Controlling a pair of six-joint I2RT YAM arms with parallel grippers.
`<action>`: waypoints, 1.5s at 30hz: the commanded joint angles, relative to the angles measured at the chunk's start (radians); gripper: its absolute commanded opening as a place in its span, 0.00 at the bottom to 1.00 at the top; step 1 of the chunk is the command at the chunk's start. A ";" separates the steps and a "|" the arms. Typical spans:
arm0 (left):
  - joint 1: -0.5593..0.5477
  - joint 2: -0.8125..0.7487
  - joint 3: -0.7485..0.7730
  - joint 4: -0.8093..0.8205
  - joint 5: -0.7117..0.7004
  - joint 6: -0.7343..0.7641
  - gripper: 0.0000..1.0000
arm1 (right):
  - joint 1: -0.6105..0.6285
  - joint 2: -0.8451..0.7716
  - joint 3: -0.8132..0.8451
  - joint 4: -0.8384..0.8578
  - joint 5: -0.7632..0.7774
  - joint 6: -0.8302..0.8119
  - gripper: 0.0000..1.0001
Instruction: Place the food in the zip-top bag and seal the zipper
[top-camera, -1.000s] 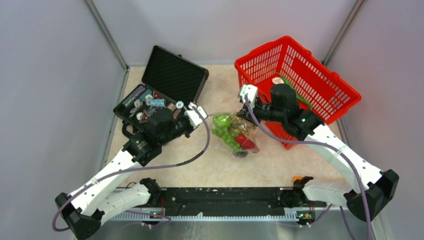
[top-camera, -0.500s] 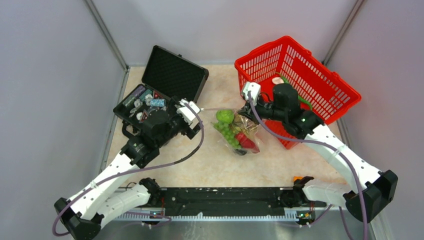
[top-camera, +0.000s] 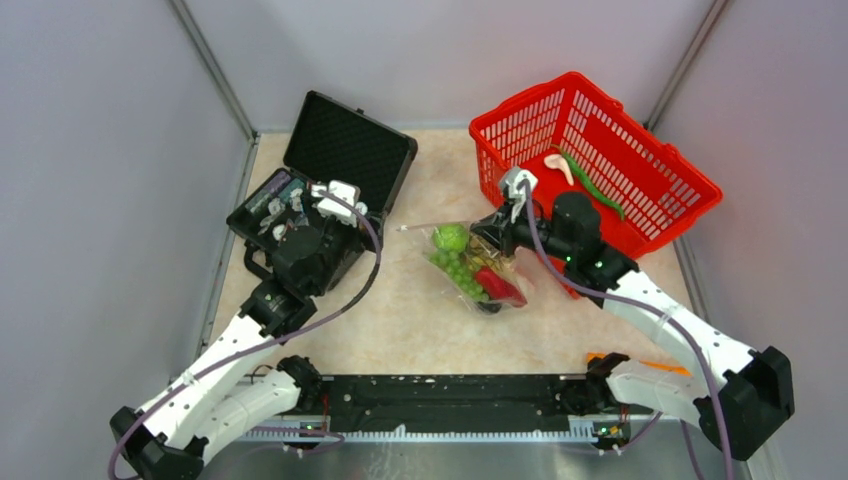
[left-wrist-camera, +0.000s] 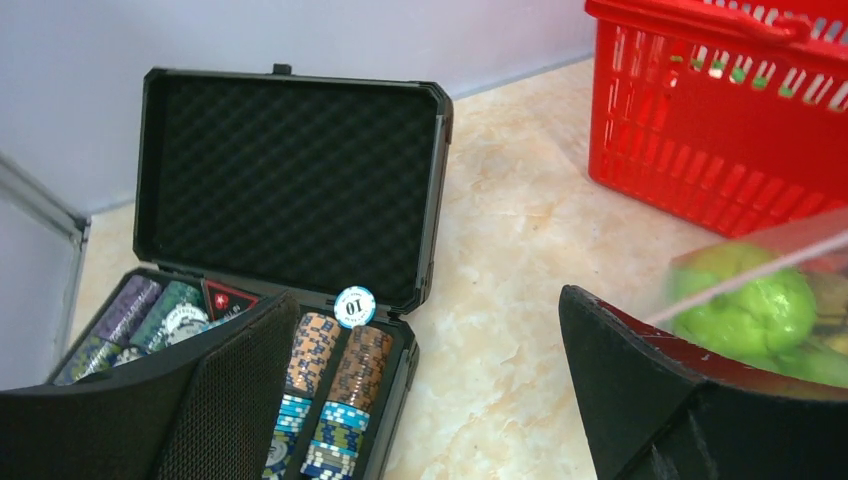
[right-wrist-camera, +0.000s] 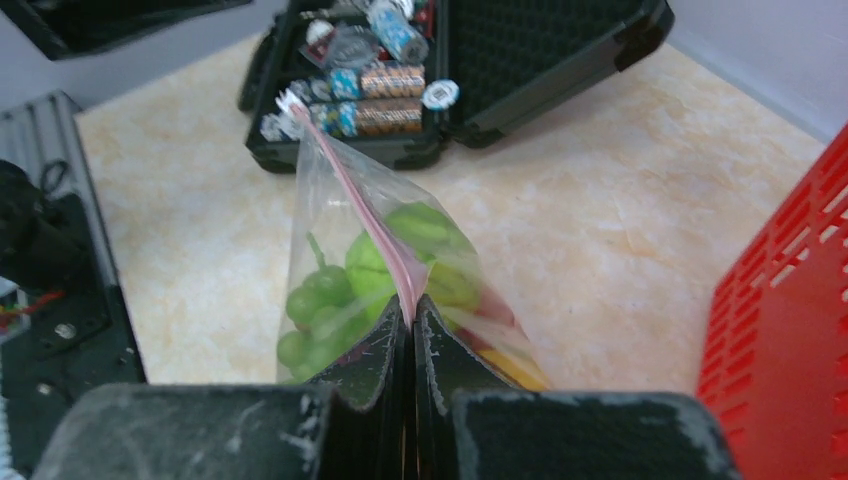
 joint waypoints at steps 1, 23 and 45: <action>0.037 -0.023 0.006 0.059 -0.045 -0.160 0.99 | -0.004 -0.073 0.008 0.237 -0.085 0.189 0.00; 0.151 -0.119 0.021 -0.040 -0.135 -0.318 0.99 | -0.008 0.211 0.384 0.025 -0.097 0.067 0.00; 0.153 -0.049 0.046 -0.040 -0.052 -0.318 0.99 | 0.216 -0.177 -0.037 -0.082 -0.100 -0.008 0.47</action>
